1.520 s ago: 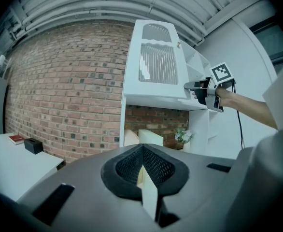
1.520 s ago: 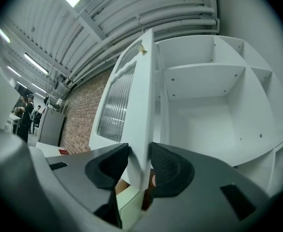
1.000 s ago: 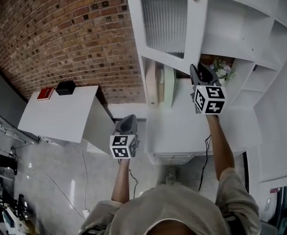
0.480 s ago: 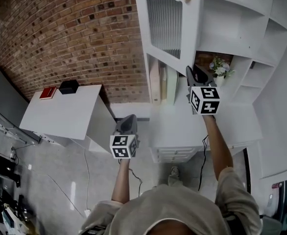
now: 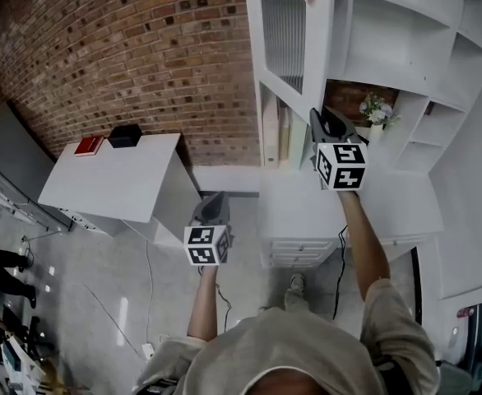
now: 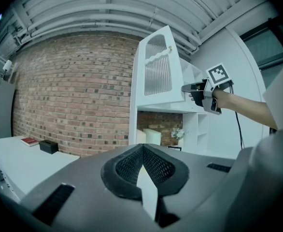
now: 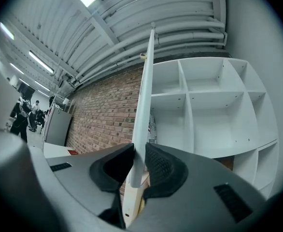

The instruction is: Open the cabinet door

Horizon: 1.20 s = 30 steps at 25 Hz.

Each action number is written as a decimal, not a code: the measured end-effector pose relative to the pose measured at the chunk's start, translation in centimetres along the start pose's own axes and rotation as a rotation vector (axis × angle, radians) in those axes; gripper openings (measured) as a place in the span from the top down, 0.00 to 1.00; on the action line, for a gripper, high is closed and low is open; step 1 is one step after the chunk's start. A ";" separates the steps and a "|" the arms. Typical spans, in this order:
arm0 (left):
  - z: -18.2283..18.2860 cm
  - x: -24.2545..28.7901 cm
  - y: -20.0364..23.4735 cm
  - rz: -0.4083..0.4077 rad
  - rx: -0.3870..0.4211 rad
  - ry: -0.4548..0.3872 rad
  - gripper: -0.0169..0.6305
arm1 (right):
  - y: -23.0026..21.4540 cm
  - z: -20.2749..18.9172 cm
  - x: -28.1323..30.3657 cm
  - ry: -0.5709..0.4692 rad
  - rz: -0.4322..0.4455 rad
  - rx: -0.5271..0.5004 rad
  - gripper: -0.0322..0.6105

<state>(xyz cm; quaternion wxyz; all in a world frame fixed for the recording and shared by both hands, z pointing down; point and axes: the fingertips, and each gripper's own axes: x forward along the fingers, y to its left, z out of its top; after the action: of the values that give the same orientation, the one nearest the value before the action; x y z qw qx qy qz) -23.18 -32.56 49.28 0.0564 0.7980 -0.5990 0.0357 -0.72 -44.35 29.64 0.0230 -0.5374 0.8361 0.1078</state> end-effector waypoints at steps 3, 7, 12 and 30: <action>0.0 -0.7 0.3 0.010 -0.003 -0.003 0.93 | 1.4 0.2 0.0 0.002 0.022 -0.007 0.82; -0.1 -1.7 0.3 0.015 -0.005 -0.008 0.93 | 3.0 0.4 -0.2 0.005 0.046 -0.014 0.82; -0.5 -3.1 1.4 0.045 -0.015 -0.011 0.93 | 5.1 0.7 0.0 0.000 0.073 -0.017 0.82; -1.0 -8.4 6.4 0.174 -0.043 -0.018 0.93 | 13.5 1.4 2.2 -0.015 0.171 -0.044 0.82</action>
<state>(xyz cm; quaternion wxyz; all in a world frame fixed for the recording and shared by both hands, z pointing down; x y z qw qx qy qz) -31.69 -26.18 49.48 0.0648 0.7418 -0.6672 0.0203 -13.99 -40.62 30.02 0.0084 -0.4635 0.8762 0.1318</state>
